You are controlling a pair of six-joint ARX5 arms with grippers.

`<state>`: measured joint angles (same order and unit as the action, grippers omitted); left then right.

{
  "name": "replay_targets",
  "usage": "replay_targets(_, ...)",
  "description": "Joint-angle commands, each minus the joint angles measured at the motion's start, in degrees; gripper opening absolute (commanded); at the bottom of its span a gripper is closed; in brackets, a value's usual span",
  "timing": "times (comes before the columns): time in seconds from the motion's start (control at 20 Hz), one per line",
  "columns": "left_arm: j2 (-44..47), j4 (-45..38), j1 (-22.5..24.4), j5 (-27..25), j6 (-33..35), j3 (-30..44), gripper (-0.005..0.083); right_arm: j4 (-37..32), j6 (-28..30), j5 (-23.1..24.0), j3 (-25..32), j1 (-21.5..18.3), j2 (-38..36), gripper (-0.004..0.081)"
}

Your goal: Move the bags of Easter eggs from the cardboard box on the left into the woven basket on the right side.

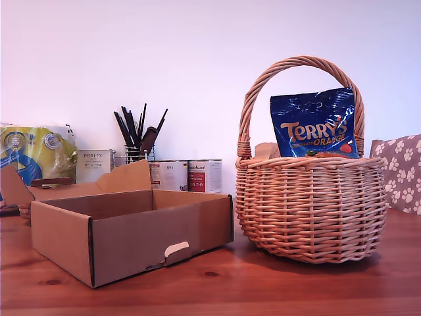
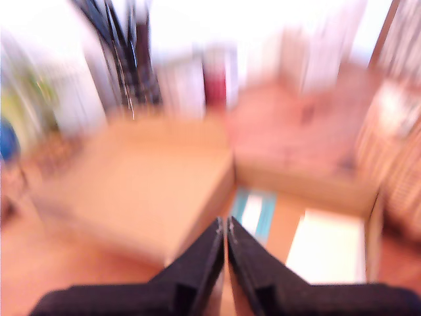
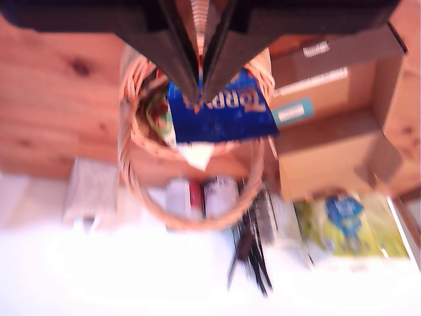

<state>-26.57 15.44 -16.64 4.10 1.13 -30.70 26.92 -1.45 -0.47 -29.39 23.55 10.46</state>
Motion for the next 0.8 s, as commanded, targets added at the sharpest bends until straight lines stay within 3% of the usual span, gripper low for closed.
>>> replay_targets(0.0, 1.64, 0.52, -0.2, 0.15, -0.74, 0.63, -0.0021, -1.11, 0.0, 0.04, 1.18, -0.09, -0.57, -0.0013)
replay_targets(0.25, 3.39, 4.46, -0.2, 0.13, -1.14, 0.61, -0.0021, -0.72, -0.07, 0.02, 1.18, -0.09, -0.5, -0.0013)
replay_targets(0.6, 2.56, 10.38, -0.2, 0.13, -1.14, 0.61, -0.0021, 7.5, -0.07, 0.02, 1.18, -0.09, -0.5, -0.0013)
replay_targets(0.75, 2.56, 11.91, -0.2, 0.15, -1.14, 0.61, -0.0021, 7.61, -0.07, 0.02, 1.18, -0.09, -0.5, -0.0013)
